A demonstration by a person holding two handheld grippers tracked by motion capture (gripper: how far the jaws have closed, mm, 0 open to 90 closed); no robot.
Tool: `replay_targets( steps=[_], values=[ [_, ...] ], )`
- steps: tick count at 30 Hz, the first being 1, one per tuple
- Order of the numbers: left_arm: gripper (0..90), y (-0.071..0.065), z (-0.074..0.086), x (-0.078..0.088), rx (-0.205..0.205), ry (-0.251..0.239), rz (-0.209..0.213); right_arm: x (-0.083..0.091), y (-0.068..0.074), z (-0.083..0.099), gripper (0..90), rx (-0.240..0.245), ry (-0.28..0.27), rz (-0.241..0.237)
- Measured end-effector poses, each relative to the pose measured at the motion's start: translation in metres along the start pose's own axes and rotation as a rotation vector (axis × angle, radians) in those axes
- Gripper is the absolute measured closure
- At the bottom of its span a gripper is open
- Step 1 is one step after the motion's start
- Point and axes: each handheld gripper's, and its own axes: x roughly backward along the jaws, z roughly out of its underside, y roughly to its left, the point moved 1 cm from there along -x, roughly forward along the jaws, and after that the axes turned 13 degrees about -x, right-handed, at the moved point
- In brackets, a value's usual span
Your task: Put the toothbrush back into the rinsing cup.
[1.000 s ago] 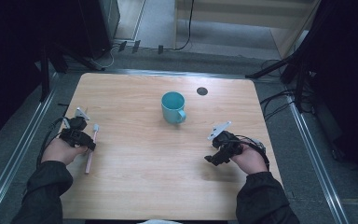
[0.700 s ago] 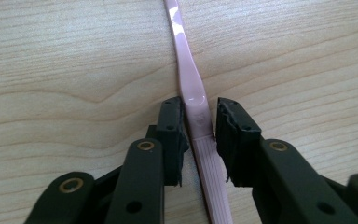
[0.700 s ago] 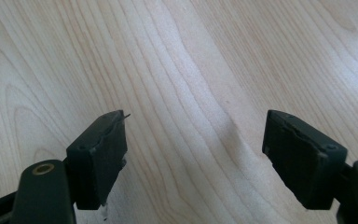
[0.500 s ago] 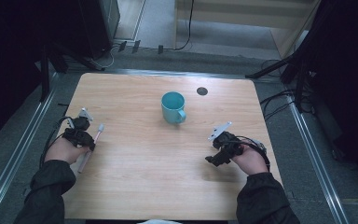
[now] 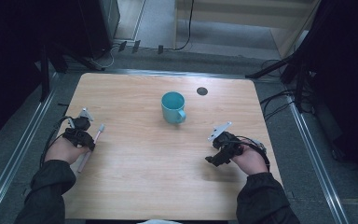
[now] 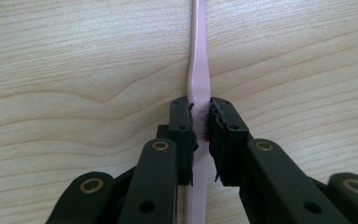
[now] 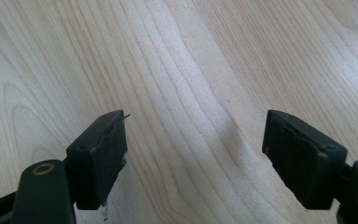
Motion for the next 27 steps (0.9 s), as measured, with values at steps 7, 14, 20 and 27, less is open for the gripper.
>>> replay_targets(
  steps=[7,14,20,27],
  values=[
    [84.2,0.0051,0.0010,-0.0003,-0.008,-0.010,0.051,-0.0016,0.0012,-0.0017,22.1,0.002,0.008,-0.002],
    [84.1,0.0054,0.0010,-0.0001,-0.012,-0.007,0.053,-0.0023,0.0009,-0.0020,22.1,0.005,0.010,-0.003],
    [84.1,0.0077,0.0018,0.0001,-0.005,-0.010,0.058,-0.0025,0.0007,-0.0021,22.1,0.003,0.010,-0.001],
    [84.1,0.0077,0.0034,0.0065,0.007,-0.045,0.086,-0.0024,-0.0001,-0.0016,22.2,0.005,0.011,0.000]
  ],
)
